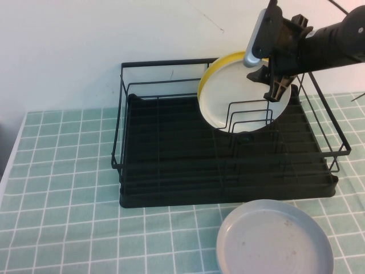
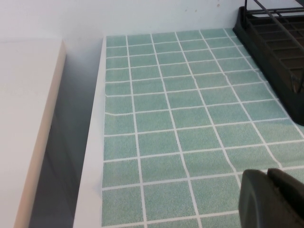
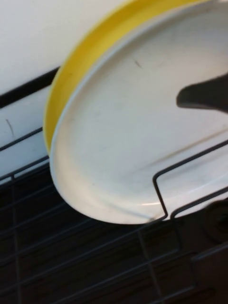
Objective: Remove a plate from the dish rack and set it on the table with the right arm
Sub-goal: Grasp the plate from the shelf
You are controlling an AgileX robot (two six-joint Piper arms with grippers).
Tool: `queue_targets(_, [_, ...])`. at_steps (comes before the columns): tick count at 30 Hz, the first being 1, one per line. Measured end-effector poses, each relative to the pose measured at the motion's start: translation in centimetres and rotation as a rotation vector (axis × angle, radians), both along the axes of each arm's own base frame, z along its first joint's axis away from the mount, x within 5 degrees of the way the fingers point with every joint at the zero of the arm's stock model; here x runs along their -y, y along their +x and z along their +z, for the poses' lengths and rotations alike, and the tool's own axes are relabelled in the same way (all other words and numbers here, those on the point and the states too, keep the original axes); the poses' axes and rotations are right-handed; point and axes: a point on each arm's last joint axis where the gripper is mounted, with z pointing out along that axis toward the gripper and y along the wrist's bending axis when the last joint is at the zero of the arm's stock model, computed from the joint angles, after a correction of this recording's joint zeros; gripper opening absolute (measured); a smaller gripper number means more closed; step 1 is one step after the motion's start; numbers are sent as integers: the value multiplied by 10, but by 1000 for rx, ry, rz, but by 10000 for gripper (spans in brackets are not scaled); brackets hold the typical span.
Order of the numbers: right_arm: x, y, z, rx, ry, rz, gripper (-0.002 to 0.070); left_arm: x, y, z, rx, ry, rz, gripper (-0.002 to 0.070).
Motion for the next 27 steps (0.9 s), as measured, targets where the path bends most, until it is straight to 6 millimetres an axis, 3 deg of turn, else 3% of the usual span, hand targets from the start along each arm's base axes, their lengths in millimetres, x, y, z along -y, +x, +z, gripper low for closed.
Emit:
queue_targets(10, [-1,7,-17,-13,-10,-11,377,0,0,0,0,0,0,-3])
queue_targets(12, [-1,7,-17,-14,-9,-11,331,0,0,0,0,-2,1,-3])
queue_targets(17, [0,9,-16,13,-15,-19,116,0,0,0,0,-2,1,-3])
queue_targets(18, [0,10,-15,24,-22,-16,103,0,0,0,0,-2,1,-3])
queue_targets(24, [0,10,-16,36,-44,2,103,0,0,0,0,-2,1,-3])
queue_targets(27, [0,6,-6,48,-41,9,103,0,0,0,0,-2,1,-3])
